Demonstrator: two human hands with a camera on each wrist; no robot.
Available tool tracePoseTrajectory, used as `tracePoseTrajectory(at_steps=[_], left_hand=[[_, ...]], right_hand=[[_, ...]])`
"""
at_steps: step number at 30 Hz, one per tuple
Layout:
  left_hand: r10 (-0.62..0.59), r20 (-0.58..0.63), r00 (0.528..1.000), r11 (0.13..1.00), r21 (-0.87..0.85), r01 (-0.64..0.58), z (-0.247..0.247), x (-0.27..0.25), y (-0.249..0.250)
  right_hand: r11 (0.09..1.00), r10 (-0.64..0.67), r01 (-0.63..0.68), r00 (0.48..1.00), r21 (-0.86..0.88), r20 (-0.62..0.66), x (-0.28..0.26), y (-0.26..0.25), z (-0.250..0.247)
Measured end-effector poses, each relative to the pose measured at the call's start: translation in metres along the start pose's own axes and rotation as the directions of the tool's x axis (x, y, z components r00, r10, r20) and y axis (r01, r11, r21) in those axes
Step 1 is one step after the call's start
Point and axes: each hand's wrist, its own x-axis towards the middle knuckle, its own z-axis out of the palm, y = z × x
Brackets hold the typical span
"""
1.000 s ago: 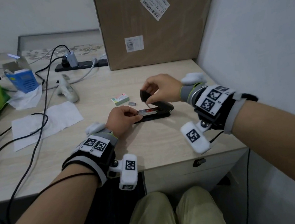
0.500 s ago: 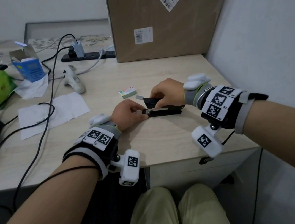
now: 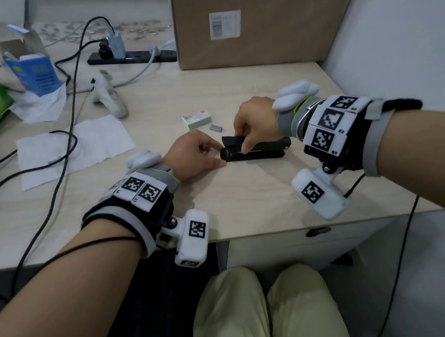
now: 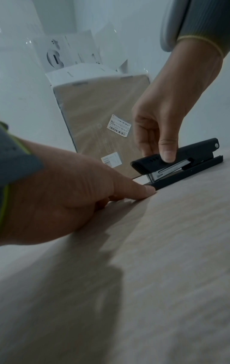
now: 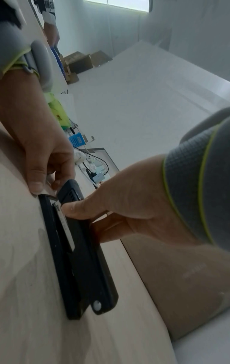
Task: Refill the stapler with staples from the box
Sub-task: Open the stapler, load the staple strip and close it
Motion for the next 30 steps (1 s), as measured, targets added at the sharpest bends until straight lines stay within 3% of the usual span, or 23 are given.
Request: tracePoseTrajectory(at_steps=[13,18,23,30], left_hand=[[-0.022,0.016,1.0,1.0,-0.001,0.022,0.0,0.001,0.0],[-0.02,-0.005,1.0,1.0,0.006,0.02,0.004,0.003,-0.002],[0.001,0.024,1.0,0.998,0.069,-0.002,0.004,0.005,0.006],[-0.092,0.043,0.995,0.994,0.055,0.089,0.0,0.016,0.012]], right_hand=[[0.999,0.015,-0.013,0.999,-0.045,0.042,0.004,-0.004,0.003],[0.996,-0.011,0.011,1.0,0.086,-0.008,-0.013,0.004,0.005],[0.995,0.05,-0.055,0.997,0.078,0.063,-0.04,0.03,0.007],[0.98,0.126,-0.123,0.992,0.156,-0.009,-0.054,0.049,0.019]])
